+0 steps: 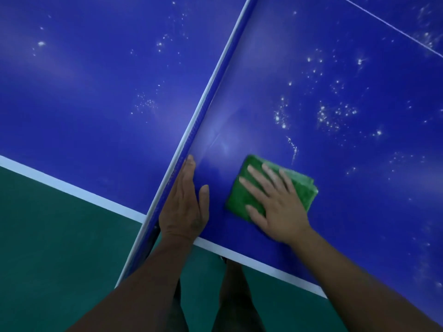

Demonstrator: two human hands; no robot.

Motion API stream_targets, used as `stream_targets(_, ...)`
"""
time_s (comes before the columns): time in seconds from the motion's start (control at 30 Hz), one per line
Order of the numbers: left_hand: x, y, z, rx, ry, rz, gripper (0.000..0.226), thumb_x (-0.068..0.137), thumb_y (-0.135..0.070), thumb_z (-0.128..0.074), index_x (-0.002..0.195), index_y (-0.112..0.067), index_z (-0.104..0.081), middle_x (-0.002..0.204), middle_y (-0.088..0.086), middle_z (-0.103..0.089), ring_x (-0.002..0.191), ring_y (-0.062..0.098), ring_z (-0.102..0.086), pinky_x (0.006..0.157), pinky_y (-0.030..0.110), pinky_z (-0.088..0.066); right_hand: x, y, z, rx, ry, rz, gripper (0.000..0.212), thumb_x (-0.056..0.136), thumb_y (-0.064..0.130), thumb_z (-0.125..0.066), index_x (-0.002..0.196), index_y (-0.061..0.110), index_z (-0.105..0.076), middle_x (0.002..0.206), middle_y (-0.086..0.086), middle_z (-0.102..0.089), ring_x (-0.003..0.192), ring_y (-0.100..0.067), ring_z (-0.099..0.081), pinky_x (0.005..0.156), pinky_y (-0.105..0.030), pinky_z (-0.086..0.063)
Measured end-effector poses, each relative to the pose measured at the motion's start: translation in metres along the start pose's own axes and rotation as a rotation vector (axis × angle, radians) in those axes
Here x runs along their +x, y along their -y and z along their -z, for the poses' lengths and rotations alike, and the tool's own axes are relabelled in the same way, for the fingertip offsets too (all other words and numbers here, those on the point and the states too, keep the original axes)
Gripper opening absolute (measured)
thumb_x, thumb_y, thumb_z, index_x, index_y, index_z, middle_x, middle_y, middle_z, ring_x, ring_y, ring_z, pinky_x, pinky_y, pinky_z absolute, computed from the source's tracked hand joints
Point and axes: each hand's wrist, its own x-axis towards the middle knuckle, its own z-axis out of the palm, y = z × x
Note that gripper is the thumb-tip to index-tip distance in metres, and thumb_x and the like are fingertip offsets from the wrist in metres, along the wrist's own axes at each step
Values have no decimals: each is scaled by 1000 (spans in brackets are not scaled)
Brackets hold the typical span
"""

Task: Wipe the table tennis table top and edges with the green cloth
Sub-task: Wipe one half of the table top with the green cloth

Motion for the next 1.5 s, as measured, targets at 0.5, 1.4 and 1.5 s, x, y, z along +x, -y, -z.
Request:
stream_targets(0.5,-3,3,3,-2,43,25,92,109,-70,-26,167,2,-26,175,10,-29,158,2,-20,126,8,-10,38,73,-10,31,-60,-229,62,115,55,-30,172,33,-26,182,2,-12,169,-30,-10,131,-64,-16)
stream_targets(1.4,37,-19,-26,-48,-26,-114,69,115,-41,-42,167,2,-27,175,12,-32,165,24,-26,134,44,-24,27,7,5,-7,-65,-176,63,111,57,-40,170,35,-34,181,7,-19,168,-25,-15,133,-58,-17)
stream_targets(1.5,67,-31,-36,-77,-53,-101,68,113,-36,-48,166,2,-30,173,14,-35,162,28,-32,130,52,-32,78,-29,22,-31,-104,-182,63,109,55,-44,168,34,-39,180,7,-24,167,-27,-21,133,-55,-17)
